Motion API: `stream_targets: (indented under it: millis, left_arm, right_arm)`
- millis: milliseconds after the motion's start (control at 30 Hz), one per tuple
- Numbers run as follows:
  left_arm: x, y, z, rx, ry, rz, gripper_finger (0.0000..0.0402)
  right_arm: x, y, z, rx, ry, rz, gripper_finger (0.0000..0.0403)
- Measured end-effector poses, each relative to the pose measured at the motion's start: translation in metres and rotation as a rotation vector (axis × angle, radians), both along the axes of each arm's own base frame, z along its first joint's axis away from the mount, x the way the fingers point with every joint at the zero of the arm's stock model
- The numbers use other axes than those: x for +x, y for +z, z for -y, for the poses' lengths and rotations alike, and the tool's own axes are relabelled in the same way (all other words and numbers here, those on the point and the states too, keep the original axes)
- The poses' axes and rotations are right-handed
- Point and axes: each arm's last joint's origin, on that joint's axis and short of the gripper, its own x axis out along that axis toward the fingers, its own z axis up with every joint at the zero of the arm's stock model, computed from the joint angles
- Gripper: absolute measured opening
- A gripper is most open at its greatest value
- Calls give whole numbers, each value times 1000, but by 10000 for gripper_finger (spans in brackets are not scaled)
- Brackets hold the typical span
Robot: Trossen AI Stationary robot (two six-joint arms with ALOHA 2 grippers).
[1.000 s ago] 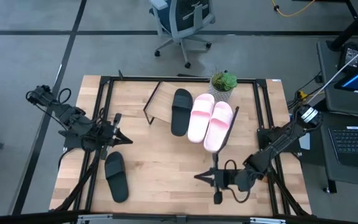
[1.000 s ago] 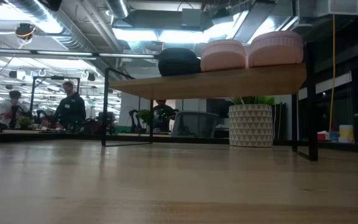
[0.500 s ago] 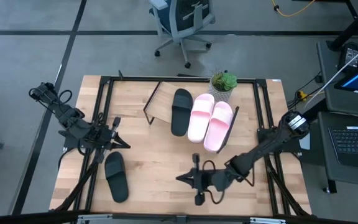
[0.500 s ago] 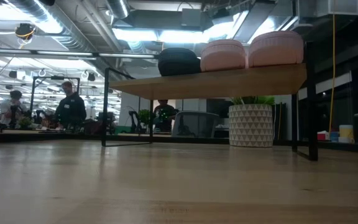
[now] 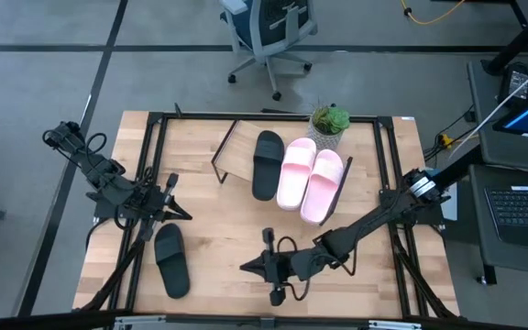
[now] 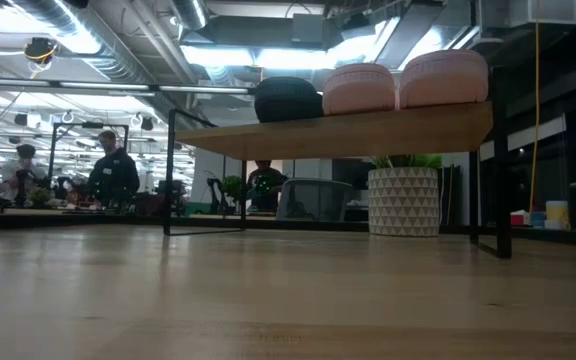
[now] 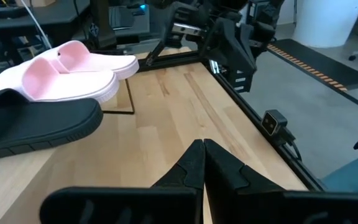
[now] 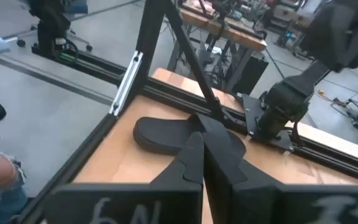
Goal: Pick and place slides into the shelf
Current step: Put the black slide on the shelf
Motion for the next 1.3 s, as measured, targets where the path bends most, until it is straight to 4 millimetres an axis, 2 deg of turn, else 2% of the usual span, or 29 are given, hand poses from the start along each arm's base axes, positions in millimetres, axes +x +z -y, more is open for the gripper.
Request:
stream_targets:
  millis: [267,567,733,1000,1100,1200,1300]
  left_arm:
    - [-1,0,2,-14,-55,-11,0]
    - [-1,0,2,-20,-76,-14,0]
    - [-1,0,2,-20,-77,-14,0]
    - [-3,-1,4,-39,-87,-33,0]
    - [-7,3,3,-33,-56,-118,0]
    - [-9,11,3,-12,15,-196,0]
    - [-7,16,11,-1,22,-258,0]
  right_arm:
    - [34,-3,-1,-7,-8,-27,5]
    - [78,-22,-1,-71,17,-137,5]
    - [100,-17,-2,-115,10,-196,5]
    - [103,-8,-2,-88,-12,-260,3]
    - [101,-12,-1,-58,-31,-295,3]
    - [100,-14,3,-50,-122,-308,2]
    - [101,-15,7,-40,-188,-304,2]
